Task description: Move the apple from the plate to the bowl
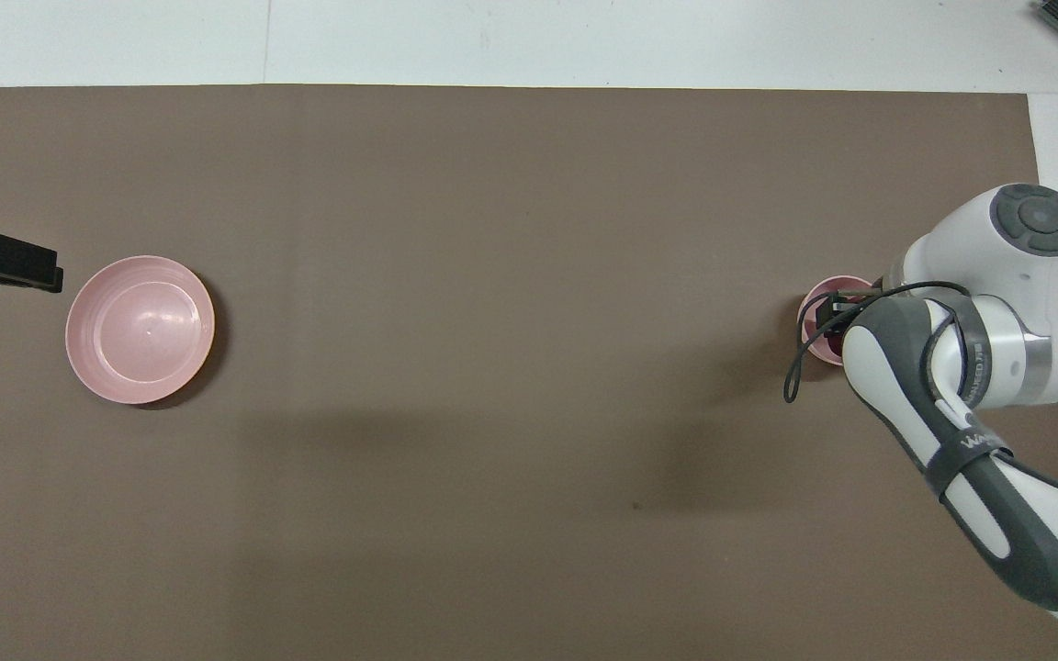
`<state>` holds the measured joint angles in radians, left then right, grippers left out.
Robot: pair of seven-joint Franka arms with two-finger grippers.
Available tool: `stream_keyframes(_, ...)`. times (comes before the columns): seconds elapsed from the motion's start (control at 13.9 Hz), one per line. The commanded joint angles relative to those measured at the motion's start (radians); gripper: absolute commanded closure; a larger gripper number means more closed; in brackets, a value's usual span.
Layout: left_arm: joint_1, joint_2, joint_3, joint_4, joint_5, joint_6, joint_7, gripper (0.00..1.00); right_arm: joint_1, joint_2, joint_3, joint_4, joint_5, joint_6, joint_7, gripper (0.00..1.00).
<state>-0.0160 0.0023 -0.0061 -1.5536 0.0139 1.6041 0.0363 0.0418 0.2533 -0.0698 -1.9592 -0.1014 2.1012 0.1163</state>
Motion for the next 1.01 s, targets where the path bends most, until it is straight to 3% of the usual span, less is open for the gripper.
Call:
stream_keyframes(0.0,-0.032,-0.024,0.028,0.003,-0.015,-0.042,0.011,0.00,-0.010,-0.002,0.008,-0.021,-0.015,0.026,-0.009,0.85)
stream_keyframes(0.14,-0.029,-0.025,0.026,0.000,-0.017,-0.064,0.011,0.00,-0.010,0.004,0.008,-0.021,-0.015,0.051,-0.009,0.67)
stream_keyframes(0.29,-0.035,-0.041,0.028,-0.014,-0.047,-0.066,0.007,0.00,-0.011,0.007,0.008,-0.021,-0.012,0.051,-0.009,0.42)
stream_keyframes(0.36,-0.036,-0.039,0.028,-0.014,-0.051,-0.070,0.011,0.00,-0.011,0.009,0.008,-0.018,-0.011,0.052,-0.009,0.35)
stream_keyframes(0.58,-0.030,-0.005,0.026,0.048,-0.086,-0.170,0.008,0.00,-0.011,0.021,0.008,-0.003,0.000,0.051,-0.010,0.21)
stream_keyframes(0.72,-0.030,0.018,0.031,0.075,-0.086,-0.185,0.008,0.00,-0.011,0.021,0.008,-0.001,0.002,0.051,-0.010,0.03)
stream_keyframes(0.94,-0.033,0.019,0.032,0.064,-0.080,-0.142,0.011,0.00,-0.011,0.021,0.008,-0.001,0.002,0.051,-0.010,0.00)
